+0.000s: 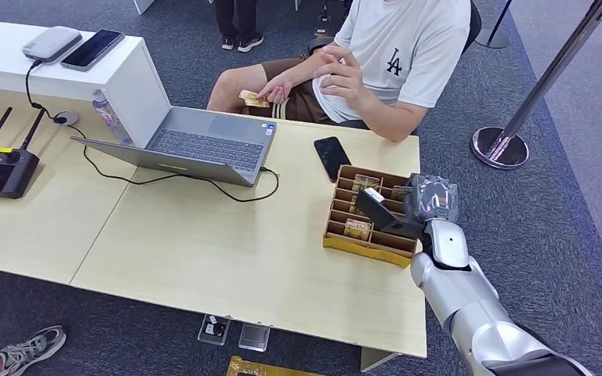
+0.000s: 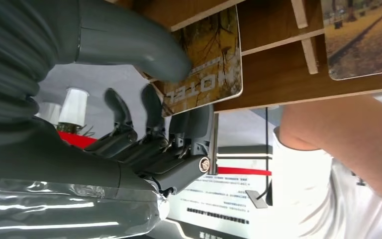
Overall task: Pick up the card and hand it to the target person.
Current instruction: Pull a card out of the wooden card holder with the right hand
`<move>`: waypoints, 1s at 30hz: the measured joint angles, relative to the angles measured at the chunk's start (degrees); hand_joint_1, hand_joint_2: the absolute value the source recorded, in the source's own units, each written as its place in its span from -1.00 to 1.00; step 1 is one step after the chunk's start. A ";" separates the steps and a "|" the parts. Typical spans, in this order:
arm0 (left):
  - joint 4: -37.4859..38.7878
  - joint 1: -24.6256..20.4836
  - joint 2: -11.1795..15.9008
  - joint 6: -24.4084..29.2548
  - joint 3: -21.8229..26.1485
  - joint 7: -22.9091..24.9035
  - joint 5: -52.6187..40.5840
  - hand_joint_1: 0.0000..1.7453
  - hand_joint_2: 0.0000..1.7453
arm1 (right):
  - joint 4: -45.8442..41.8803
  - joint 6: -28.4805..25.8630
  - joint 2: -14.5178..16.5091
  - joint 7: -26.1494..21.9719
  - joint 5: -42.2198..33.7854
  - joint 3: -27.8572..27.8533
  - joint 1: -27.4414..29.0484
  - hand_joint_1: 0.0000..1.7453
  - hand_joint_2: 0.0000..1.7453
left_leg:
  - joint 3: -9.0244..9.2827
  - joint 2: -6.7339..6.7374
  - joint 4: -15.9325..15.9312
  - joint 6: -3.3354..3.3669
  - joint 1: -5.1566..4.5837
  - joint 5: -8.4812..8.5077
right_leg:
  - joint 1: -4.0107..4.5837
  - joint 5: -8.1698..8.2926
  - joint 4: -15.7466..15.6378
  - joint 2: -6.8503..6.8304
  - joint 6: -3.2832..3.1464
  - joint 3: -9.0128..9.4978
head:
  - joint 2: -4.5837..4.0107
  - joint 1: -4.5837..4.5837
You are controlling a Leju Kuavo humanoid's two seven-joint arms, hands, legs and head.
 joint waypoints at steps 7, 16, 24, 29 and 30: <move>-0.01 0.00 -0.02 1.73 -0.07 0.46 -0.16 -1.00 1.00 | 0.00 -1.74 0.09 -1.02 -0.06 0.02 0.13 1.00 1.00 | 0.01 0.00 0.00 0.01 0.00 0.01 | 0.00 0.00 0.00 0.00 0.00 0.01 | 0.00 0.02; -0.01 -0.08 -0.17 4.88 -0.37 1.29 -0.19 -1.00 1.00 | 0.00 -2.96 0.09 -3.21 -2.34 -0.59 0.39 1.00 1.00 | 0.00 0.00 0.01 0.01 0.00 0.01 | 0.00 0.02 0.00 0.00 -0.02 -0.01 | 0.00 0.02; -0.01 -0.42 -0.18 5.19 -0.35 1.47 0.04 -1.00 1.00 | -0.12 -4.07 0.70 -8.43 -7.02 -3.34 0.42 1.00 1.00 | -0.01 0.00 0.01 0.02 0.00 0.02 | 0.00 0.03 0.01 0.00 -0.03 0.00 | 0.00 0.02; 0.01 -0.24 -0.17 4.84 -0.35 1.56 0.02 -1.00 1.00 | -2.31 -9.05 2.89 -19.84 -15.05 -6.54 0.65 1.00 1.00 | -0.03 0.01 0.01 0.02 0.00 0.02 | 0.00 0.03 0.04 0.03 -0.03 -0.03 | 0.00 0.03; 0.01 -0.25 -0.17 4.63 -0.35 1.56 -0.02 -1.00 1.00 | -3.39 -10.16 3.61 -23.09 -17.04 -7.07 0.78 1.00 1.00 | -0.03 0.02 0.00 0.02 0.00 0.02 | 0.00 0.03 0.05 0.04 -0.03 -0.04 | 0.00 0.02</move>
